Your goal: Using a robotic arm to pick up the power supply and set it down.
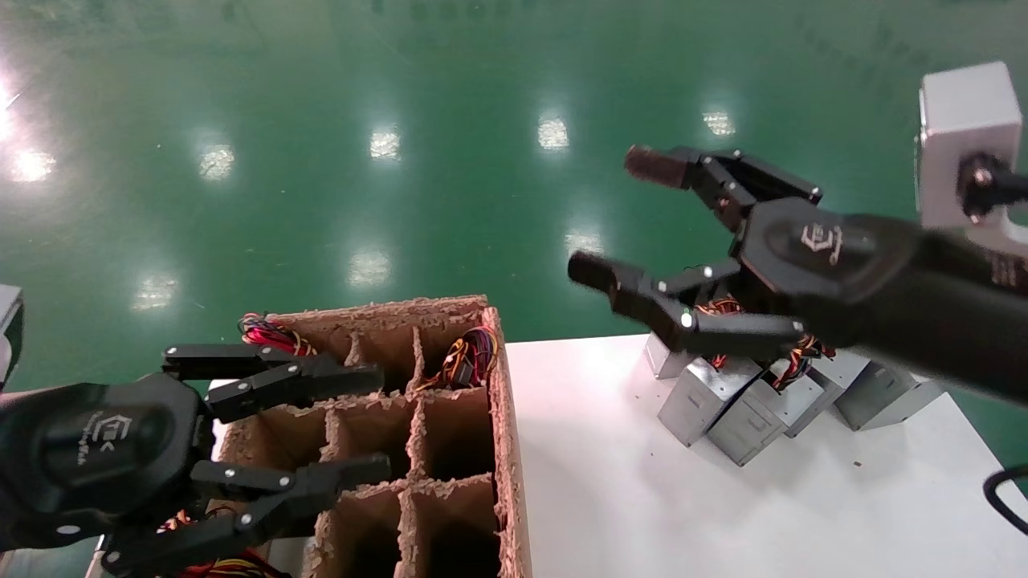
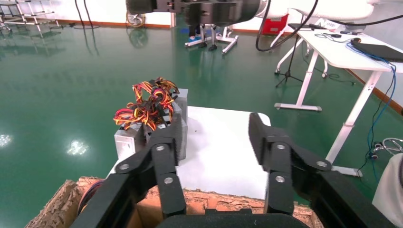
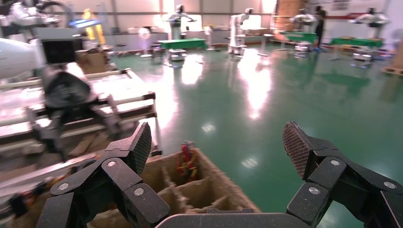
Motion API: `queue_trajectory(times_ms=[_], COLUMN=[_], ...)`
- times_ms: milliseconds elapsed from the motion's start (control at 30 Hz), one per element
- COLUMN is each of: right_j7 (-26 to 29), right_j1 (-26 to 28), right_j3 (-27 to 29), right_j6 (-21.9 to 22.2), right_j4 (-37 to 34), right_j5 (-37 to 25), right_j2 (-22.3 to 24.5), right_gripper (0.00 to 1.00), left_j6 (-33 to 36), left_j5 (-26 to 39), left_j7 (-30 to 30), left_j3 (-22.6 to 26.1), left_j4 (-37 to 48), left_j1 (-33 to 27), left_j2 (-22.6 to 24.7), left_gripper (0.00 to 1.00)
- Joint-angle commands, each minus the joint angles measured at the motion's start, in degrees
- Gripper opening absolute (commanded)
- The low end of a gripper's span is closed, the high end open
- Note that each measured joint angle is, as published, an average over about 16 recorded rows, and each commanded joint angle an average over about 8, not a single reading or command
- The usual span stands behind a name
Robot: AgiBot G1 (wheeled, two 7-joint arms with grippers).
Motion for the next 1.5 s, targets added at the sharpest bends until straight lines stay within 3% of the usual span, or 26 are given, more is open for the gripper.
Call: queue_trajectory(times_ms=[33, 900, 1067, 1500], right_j7=[1.2, 15.8, 16.6, 16.1], right_j1=[-1.2, -15.6, -16.6, -15.9], right_j3=[2.5, 33.1, 35.4, 33.8], right_j6=[-2.2, -28.6, -30.6, -29.1], right_j4=[-0.2, -2.0, -2.1, -2.1], right_j5=[-1.9, -25.6, -27.4, -26.1], right_j2=[-0.6, -7.4, -7.9, -7.6], right_gripper=[1.00, 1.00, 1.00, 1.00], left_j6=[0.0, 0.0, 0.0, 0.0], left_j5=[0.0, 0.0, 0.0, 0.0], left_j7=[0.0, 0.0, 0.0, 0.0], left_j3=[0.0, 0.0, 0.0, 0.0], left_j4=[0.0, 0.0, 0.0, 0.0], left_j1=[0.0, 0.0, 0.0, 0.0], left_j2=[0.0, 0.0, 0.0, 0.0], left_gripper=[1.00, 1.00, 1.00, 1.00])
